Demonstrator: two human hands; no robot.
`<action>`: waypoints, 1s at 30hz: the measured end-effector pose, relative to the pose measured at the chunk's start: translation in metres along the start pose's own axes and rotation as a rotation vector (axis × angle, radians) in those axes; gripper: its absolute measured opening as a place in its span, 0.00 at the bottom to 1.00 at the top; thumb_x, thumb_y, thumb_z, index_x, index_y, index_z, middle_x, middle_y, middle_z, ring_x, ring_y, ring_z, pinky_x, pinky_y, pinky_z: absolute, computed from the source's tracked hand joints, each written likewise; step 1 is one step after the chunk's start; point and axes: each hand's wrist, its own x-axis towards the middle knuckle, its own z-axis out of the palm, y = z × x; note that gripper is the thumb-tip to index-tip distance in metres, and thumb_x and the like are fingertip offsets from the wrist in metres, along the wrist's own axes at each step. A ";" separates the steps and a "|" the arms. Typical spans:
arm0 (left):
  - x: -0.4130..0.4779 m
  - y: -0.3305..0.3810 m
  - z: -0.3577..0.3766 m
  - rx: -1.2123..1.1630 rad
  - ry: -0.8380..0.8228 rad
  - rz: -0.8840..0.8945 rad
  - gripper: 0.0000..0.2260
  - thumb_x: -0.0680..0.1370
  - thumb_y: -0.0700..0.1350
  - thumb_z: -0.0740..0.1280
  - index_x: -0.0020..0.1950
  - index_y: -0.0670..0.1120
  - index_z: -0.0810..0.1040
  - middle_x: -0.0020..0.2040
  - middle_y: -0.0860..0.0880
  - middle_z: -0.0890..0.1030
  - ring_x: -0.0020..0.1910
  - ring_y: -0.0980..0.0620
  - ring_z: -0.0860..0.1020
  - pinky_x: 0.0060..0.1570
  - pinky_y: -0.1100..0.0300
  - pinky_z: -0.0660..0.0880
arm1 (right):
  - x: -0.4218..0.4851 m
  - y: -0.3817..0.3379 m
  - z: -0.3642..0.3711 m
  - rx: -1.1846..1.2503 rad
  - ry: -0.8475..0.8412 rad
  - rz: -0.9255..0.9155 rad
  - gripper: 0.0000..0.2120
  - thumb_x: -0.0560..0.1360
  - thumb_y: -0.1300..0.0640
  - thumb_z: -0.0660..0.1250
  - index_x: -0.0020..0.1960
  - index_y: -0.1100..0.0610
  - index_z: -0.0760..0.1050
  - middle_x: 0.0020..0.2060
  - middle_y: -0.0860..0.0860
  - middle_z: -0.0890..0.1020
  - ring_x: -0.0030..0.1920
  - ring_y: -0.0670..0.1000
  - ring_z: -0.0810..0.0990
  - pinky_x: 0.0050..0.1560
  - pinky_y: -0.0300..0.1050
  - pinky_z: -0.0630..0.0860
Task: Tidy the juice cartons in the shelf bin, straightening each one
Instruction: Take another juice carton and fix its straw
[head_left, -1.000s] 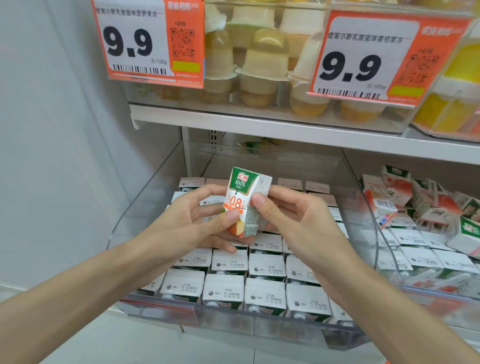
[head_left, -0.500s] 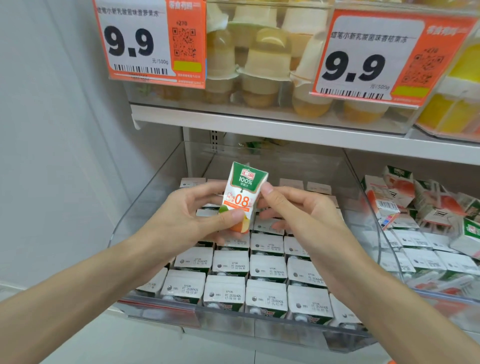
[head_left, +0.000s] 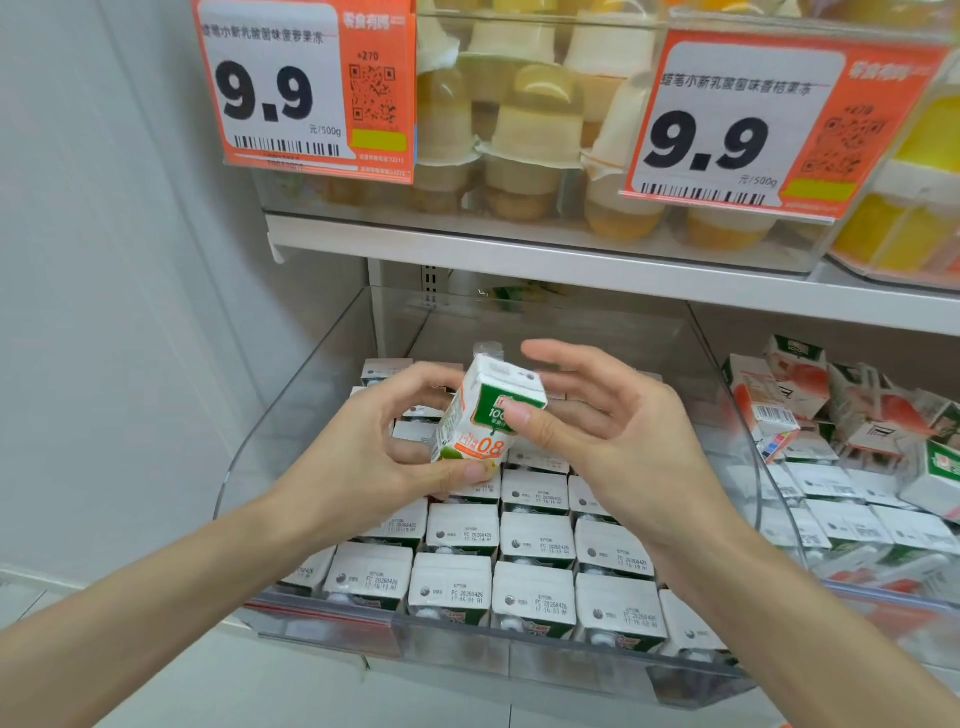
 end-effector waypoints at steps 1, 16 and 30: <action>0.000 0.000 0.000 0.003 0.005 0.010 0.24 0.70 0.40 0.81 0.62 0.55 0.81 0.61 0.58 0.83 0.50 0.47 0.89 0.48 0.56 0.85 | 0.000 0.000 -0.001 -0.023 -0.004 -0.029 0.23 0.70 0.59 0.81 0.63 0.46 0.83 0.55 0.45 0.88 0.57 0.44 0.87 0.58 0.38 0.82; -0.004 0.013 -0.001 -0.139 -0.074 -0.050 0.31 0.75 0.40 0.77 0.73 0.63 0.74 0.57 0.47 0.87 0.49 0.41 0.88 0.38 0.61 0.81 | 0.008 0.004 -0.001 0.190 0.166 0.301 0.13 0.80 0.46 0.73 0.58 0.53 0.86 0.48 0.55 0.89 0.51 0.55 0.89 0.54 0.46 0.85; 0.000 0.013 0.023 0.301 -0.040 0.147 0.32 0.80 0.33 0.72 0.72 0.67 0.73 0.59 0.61 0.84 0.54 0.56 0.86 0.55 0.54 0.83 | -0.024 -0.034 -0.048 -0.276 -0.016 -0.048 0.10 0.73 0.54 0.81 0.54 0.50 0.87 0.48 0.44 0.89 0.50 0.44 0.88 0.56 0.41 0.84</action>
